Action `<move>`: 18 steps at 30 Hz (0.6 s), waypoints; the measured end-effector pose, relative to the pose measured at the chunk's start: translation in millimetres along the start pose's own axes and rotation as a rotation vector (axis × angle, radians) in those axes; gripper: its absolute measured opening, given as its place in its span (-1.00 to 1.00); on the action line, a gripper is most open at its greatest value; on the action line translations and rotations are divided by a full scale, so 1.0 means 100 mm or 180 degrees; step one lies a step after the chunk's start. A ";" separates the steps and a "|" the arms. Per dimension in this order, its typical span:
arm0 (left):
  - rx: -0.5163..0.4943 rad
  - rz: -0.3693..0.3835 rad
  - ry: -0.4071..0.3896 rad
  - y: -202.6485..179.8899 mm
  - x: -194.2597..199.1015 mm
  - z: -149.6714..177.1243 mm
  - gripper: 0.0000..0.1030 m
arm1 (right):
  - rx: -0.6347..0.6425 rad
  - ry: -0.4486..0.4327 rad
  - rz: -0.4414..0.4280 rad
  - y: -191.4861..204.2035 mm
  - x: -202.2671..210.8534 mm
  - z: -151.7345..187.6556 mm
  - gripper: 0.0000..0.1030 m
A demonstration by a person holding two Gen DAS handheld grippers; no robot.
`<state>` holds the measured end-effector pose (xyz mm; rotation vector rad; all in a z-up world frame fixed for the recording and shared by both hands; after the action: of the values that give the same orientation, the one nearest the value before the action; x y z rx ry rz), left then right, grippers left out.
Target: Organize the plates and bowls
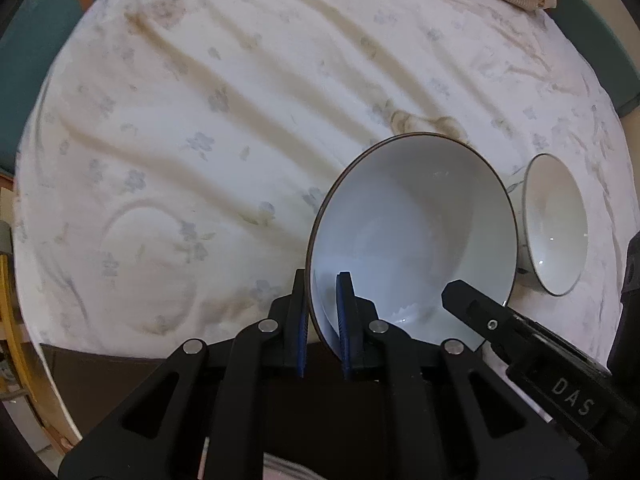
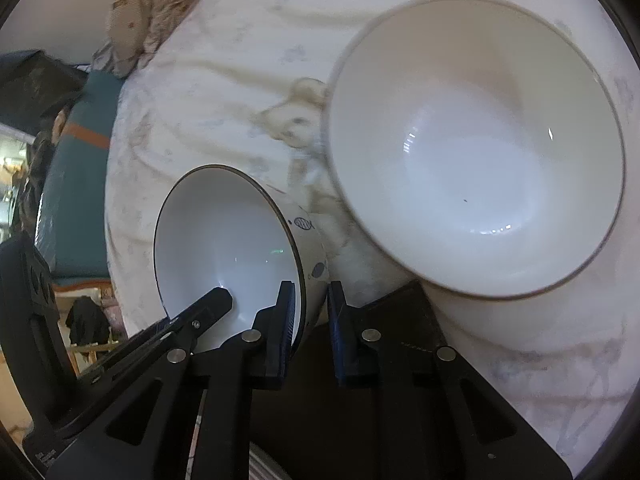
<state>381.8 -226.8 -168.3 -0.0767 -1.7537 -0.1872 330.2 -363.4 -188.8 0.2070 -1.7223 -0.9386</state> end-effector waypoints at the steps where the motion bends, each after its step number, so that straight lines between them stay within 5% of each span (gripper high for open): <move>1: 0.0003 -0.0019 -0.0025 0.01 0.07 0.02 -0.80 | 0.0031 -0.0006 -0.0007 0.04 0.02 0.01 -0.65; 18: 0.0126 -0.0189 -0.0389 0.58 1.08 0.46 -0.77 | 0.0546 -0.0030 -0.0283 0.91 0.52 0.36 -0.65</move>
<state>325.6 -167.7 -66.0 -0.0073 -1.8819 -0.1943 307.5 -314.8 -91.5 0.3950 -1.8154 -0.8567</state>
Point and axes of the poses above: each gripper's, at about its wrist camera, not at the fingertips, and x roughly against the way its jaws point, y to its left, z to its underside, the point moved 6 cm from there along -x, roughly the way its jaws point, and after that the axes turned 10 degrees about -z, right-handed, at the moved point
